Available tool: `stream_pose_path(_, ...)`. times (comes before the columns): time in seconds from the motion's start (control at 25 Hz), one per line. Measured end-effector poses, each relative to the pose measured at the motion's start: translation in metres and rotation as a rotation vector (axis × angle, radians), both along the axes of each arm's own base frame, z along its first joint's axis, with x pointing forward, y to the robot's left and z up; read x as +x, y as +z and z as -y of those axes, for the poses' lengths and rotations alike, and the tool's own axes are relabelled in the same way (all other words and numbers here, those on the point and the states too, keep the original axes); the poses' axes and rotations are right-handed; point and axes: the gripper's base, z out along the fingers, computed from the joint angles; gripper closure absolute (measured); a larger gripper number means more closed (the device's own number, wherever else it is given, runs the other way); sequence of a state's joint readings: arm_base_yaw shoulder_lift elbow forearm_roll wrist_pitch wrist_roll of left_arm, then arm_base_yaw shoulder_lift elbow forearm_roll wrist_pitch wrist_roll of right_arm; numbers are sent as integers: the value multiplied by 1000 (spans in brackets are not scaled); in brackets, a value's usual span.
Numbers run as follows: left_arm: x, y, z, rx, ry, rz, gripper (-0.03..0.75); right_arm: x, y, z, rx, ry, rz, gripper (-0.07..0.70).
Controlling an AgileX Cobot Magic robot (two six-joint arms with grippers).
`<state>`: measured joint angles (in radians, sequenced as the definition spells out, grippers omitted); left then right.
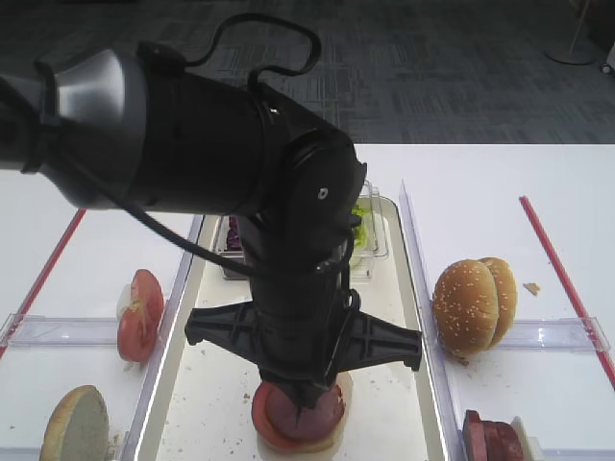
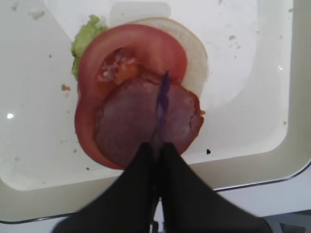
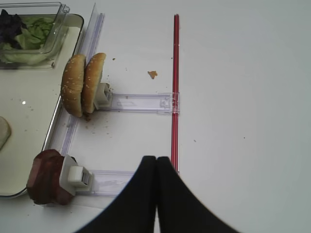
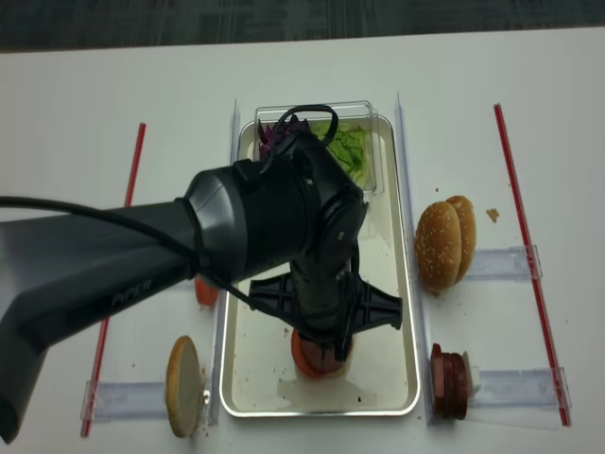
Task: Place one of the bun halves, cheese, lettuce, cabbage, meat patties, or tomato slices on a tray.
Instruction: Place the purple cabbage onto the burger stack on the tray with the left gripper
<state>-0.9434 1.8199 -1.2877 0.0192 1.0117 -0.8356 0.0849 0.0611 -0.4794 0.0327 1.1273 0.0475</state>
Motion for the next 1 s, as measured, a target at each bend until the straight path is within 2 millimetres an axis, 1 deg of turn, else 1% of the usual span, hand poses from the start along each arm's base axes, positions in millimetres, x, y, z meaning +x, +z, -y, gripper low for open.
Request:
stream_pose_path(0.36, 2, -13, 3, 18, -4, -12, 720, 0, 0, 0, 1, -1, 0, 267)
stream_pose_path(0.8, 3, -13, 1, 25, -8, -3, 720, 0, 0, 0, 1, -1, -1, 267)
stream_pose_path(1.0, 4, -13, 1, 26, -11, 3, 694, 0, 0, 0, 1, -1, -1, 267)
